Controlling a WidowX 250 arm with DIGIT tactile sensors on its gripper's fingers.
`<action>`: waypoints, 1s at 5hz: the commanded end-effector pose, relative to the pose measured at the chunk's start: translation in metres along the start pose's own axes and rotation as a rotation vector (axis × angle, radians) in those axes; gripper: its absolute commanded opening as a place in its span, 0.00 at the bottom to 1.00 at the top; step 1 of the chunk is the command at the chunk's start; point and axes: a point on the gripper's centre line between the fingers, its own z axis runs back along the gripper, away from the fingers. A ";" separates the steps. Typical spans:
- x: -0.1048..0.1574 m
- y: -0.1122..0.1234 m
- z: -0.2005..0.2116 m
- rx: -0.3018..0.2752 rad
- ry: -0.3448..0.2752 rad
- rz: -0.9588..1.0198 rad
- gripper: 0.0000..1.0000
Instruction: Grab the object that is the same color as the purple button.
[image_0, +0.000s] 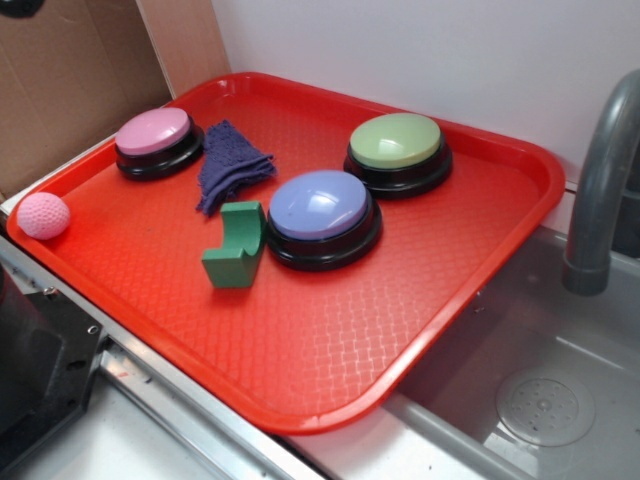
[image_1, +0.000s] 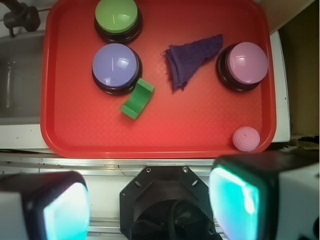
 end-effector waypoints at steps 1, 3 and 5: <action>0.000 0.000 0.000 0.000 0.000 0.000 1.00; 0.040 0.011 -0.051 -0.017 0.021 0.255 1.00; 0.070 0.046 -0.104 -0.037 -0.083 0.550 1.00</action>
